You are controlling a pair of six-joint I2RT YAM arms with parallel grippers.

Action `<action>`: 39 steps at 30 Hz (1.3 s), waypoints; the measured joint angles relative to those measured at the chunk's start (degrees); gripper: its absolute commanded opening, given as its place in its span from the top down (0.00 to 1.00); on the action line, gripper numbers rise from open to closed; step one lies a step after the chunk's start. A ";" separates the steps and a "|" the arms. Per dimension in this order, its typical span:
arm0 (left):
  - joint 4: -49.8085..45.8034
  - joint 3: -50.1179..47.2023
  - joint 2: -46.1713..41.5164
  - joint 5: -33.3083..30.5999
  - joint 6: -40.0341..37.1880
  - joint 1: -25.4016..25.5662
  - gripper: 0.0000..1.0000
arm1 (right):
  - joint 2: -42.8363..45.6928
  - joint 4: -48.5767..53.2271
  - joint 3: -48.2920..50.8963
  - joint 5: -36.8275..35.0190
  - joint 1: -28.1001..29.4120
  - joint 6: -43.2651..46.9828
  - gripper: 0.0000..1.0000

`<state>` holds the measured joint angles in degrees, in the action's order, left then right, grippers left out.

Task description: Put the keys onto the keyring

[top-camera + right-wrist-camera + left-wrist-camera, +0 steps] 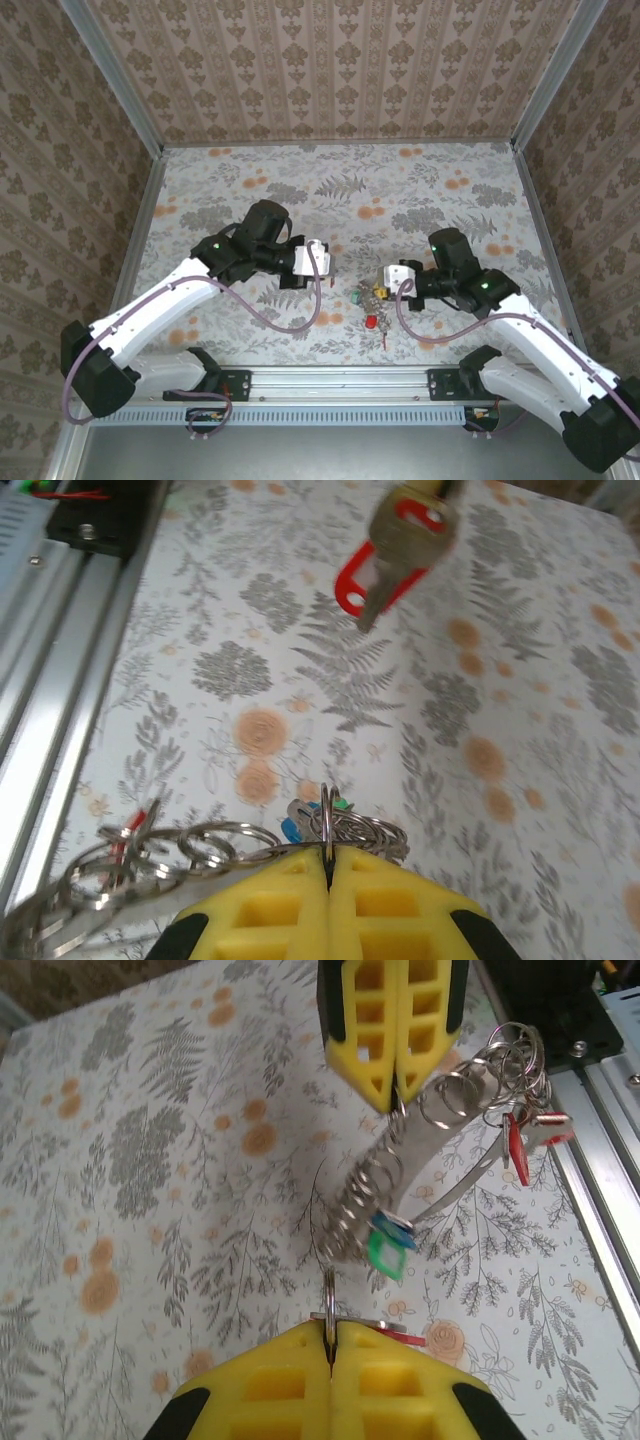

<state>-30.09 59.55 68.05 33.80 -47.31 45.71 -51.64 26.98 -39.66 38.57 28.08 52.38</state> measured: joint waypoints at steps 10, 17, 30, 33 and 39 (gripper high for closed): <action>6.08 -4.46 2.64 4.00 -9.31 -0.07 1.00 | -7.48 -4.28 -3.85 2.14 5.35 -3.85 1.00; 7.89 -5.70 2.73 3.98 -13.97 -0.04 1.00 | -11.43 -8.63 -4.15 5.99 5.35 -10.40 1.00; 11.54 -8.15 2.73 1.20 -16.65 1.57 1.00 | -14.21 -11.52 -4.55 6.88 5.33 -15.15 1.00; 12.20 -8.15 2.73 0.55 -16.76 1.57 1.00 | -14.45 -11.74 -4.55 6.88 5.29 -15.21 1.00; 12.90 -8.22 2.73 -0.24 -16.83 1.90 1.00 | -15.10 -11.76 -4.55 6.86 4.55 -15.80 1.00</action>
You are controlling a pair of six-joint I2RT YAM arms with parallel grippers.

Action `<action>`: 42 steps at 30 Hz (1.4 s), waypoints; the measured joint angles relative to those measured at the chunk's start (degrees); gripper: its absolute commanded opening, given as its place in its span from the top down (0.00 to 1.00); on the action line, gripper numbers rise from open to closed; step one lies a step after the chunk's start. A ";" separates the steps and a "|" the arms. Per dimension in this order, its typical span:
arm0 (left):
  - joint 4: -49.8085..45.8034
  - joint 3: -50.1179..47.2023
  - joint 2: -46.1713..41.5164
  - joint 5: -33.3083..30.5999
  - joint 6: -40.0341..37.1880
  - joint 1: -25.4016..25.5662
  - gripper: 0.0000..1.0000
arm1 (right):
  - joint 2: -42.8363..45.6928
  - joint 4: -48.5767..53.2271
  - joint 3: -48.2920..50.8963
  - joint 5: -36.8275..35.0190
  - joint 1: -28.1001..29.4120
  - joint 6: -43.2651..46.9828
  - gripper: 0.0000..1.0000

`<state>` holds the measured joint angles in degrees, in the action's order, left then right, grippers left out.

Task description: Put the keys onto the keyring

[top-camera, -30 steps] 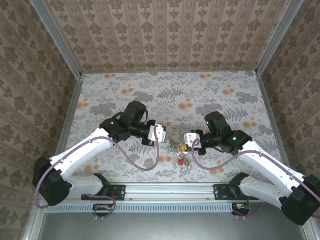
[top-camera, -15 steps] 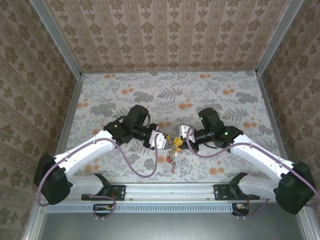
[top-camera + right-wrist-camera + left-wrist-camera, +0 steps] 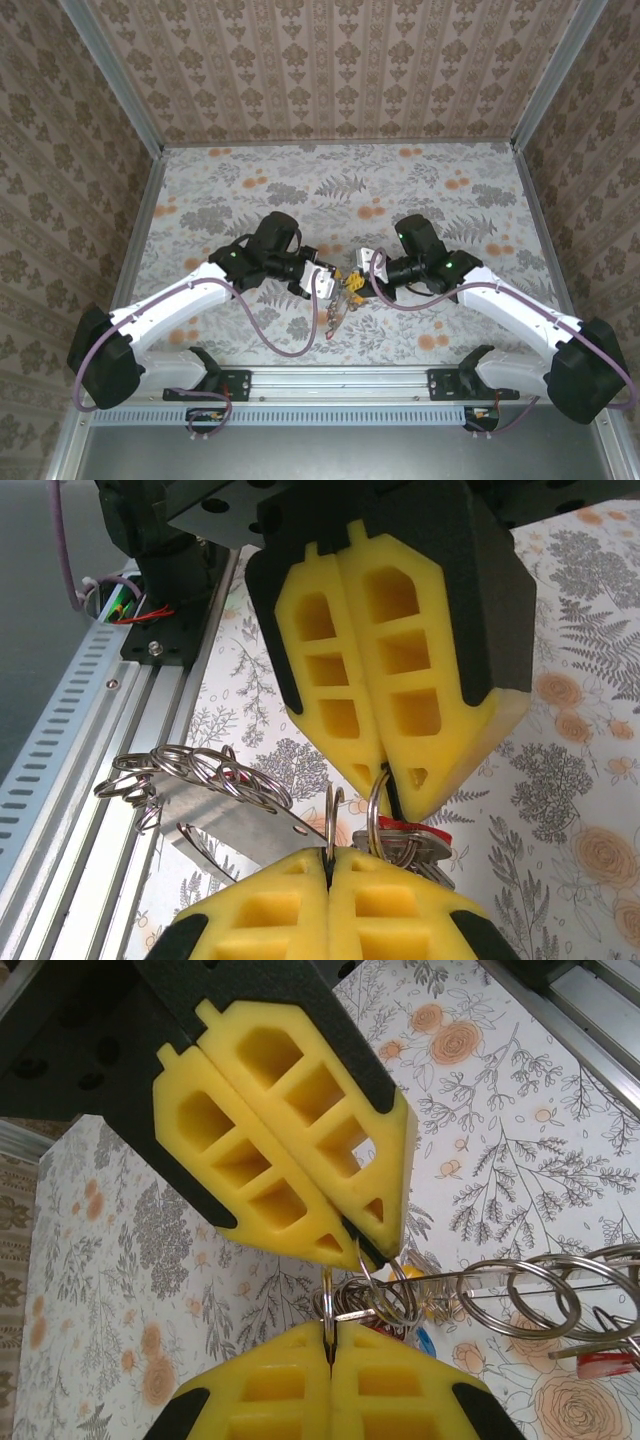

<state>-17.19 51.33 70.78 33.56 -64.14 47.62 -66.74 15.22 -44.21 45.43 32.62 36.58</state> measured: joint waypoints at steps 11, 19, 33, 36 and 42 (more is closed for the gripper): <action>0.04 -0.15 0.00 -3.65 -1.53 1.60 1.00 | -0.02 -0.46 0.00 0.00 -2.23 -3.91 1.00; 0.50 -0.17 -0.02 -5.51 -2.45 2.23 1.00 | -0.31 -1.51 0.00 0.07 -3.08 -6.49 1.00; 5.07 -1.99 0.00 -7.98 -0.96 2.23 1.00 | 0.74 -12.66 5.49 1.75 -5.27 -14.10 1.00; 6.51 -2.32 0.00 -7.93 1.27 2.23 0.94 | 1.66 -17.09 7.48 1.73 -5.33 -16.72 1.00; 9.27 -3.48 -0.02 -6.91 7.32 1.84 0.74 | 2.34 -22.27 9.25 0.90 -5.51 -20.26 1.00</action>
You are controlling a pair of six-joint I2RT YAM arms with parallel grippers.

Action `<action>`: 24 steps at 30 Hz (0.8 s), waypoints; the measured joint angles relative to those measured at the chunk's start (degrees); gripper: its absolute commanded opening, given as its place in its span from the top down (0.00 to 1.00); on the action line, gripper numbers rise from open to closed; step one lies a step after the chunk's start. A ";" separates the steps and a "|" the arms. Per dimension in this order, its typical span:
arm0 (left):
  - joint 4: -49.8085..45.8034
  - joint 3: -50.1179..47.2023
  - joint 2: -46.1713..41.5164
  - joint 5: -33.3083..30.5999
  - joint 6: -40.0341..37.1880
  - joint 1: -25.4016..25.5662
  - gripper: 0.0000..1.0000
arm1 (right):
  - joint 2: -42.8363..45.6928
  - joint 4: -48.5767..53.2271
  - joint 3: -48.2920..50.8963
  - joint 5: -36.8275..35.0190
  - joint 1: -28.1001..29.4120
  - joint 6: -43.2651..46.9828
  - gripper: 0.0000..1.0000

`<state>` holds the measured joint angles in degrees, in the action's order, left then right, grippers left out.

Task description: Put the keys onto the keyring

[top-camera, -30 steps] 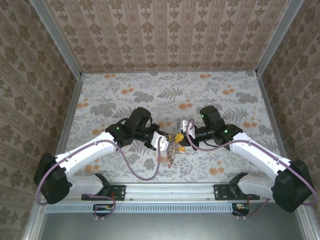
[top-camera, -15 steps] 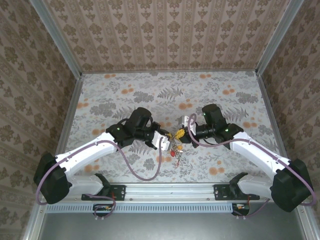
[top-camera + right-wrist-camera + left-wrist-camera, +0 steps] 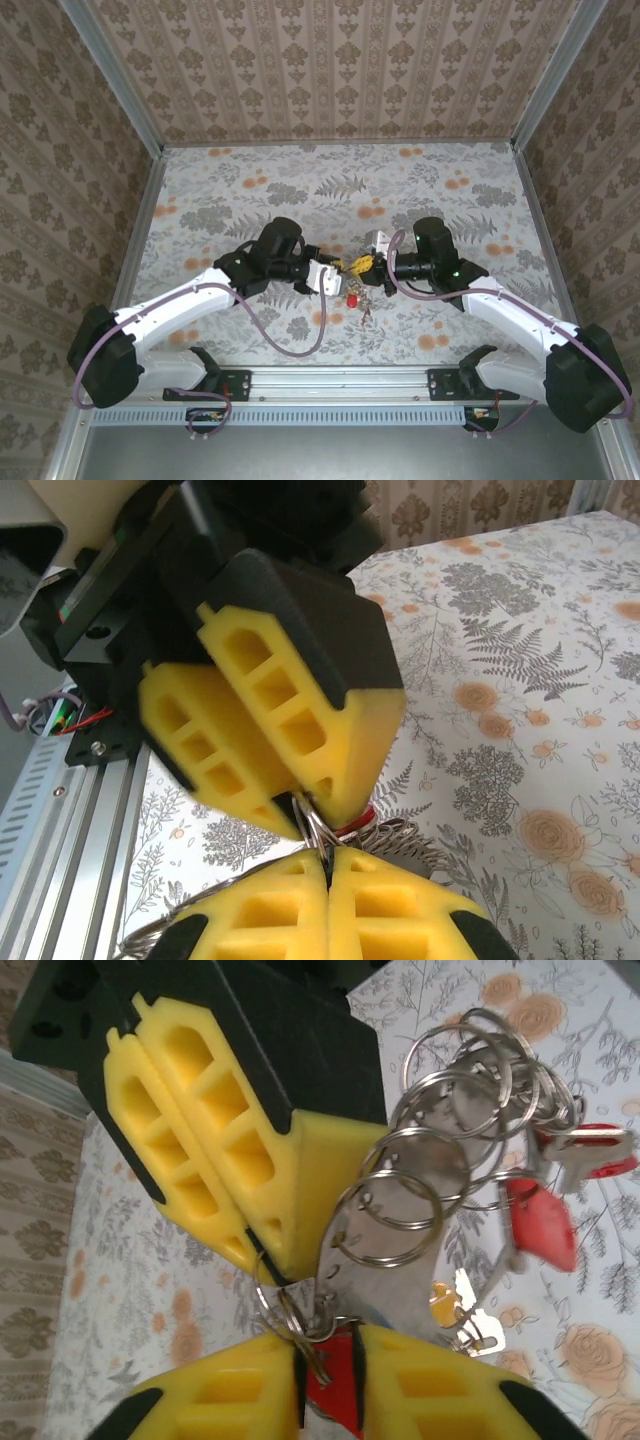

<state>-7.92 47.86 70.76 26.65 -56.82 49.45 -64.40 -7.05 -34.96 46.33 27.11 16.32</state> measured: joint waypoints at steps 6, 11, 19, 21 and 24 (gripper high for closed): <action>1.09 -0.02 0.00 3.28 5.60 -2.25 0.70 | 0.46 -2.80 0.26 -1.42 -0.09 -1.36 1.00; 2.38 -0.02 0.00 6.27 10.40 -4.15 0.71 | 0.63 -4.17 0.79 -2.38 -0.13 -1.55 1.00; 5.86 -0.02 0.09 10.34 17.59 -6.69 0.72 | 1.44 -5.66 1.11 -3.45 -0.04 -1.33 1.00; 6.58 0.00 0.46 11.19 18.82 -6.95 0.72 | 1.55 -5.97 1.33 -3.93 0.17 -1.11 1.00; 7.61 0.00 1.57 12.48 20.50 -7.19 0.72 | 1.60 -6.03 1.62 -4.50 0.55 -0.42 1.00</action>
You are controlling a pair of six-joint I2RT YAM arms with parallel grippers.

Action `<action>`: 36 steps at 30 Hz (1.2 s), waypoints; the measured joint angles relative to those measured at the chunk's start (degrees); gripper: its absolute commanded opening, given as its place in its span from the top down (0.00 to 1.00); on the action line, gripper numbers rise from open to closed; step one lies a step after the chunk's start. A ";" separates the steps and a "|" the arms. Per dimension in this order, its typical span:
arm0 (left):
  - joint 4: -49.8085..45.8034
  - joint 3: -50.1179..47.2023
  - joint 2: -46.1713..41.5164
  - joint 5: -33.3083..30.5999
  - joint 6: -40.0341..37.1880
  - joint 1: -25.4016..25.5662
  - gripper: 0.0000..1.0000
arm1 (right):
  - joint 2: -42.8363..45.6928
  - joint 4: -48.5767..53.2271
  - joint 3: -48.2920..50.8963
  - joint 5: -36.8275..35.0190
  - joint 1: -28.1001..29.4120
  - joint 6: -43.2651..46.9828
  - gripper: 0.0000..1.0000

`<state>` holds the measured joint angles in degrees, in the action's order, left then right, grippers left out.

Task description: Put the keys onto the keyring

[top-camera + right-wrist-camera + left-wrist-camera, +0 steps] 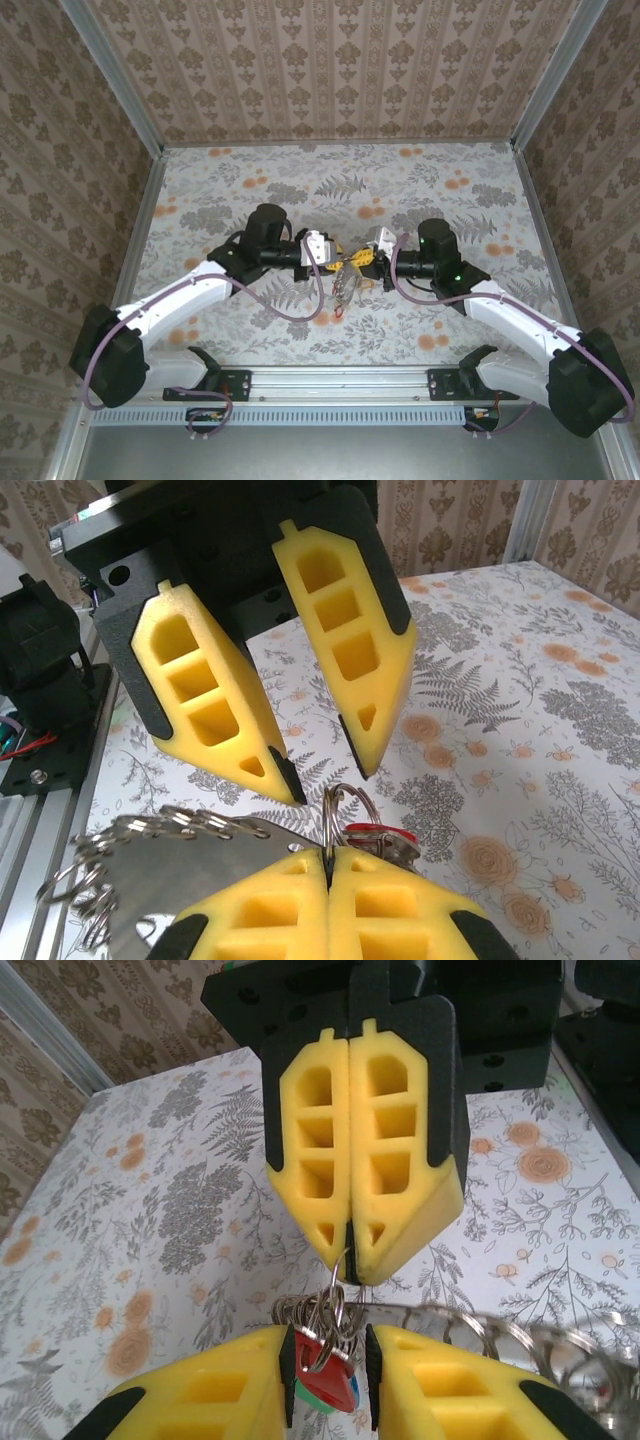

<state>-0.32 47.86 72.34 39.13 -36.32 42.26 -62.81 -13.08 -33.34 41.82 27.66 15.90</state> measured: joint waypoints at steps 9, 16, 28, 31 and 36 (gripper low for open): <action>-2.56 1.77 2.05 3.87 -0.17 -0.42 0.83 | 0.11 0.17 0.02 -1.38 1.16 2.47 1.00; -4.46 2.60 3.37 4.17 -1.16 -0.42 0.93 | 0.11 0.59 0.15 -2.47 1.77 3.87 1.00; -10.95 5.27 3.58 -1.51 -1.90 1.40 1.00 | 0.11 6.01 -0.63 -4.00 2.58 10.16 0.88; -12.35 6.40 3.58 -4.90 -2.71 2.54 1.00 | 0.07 9.07 -2.16 -4.13 2.56 12.09 0.88; -13.31 6.67 3.58 -8.22 -3.34 3.28 1.00 | -1.60 11.72 -3.87 -4.11 2.51 12.70 0.88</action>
<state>-13.63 54.52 75.92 30.92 -39.66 45.54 -64.40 -1.37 -37.21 37.71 30.17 28.60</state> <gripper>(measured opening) 0.054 0.123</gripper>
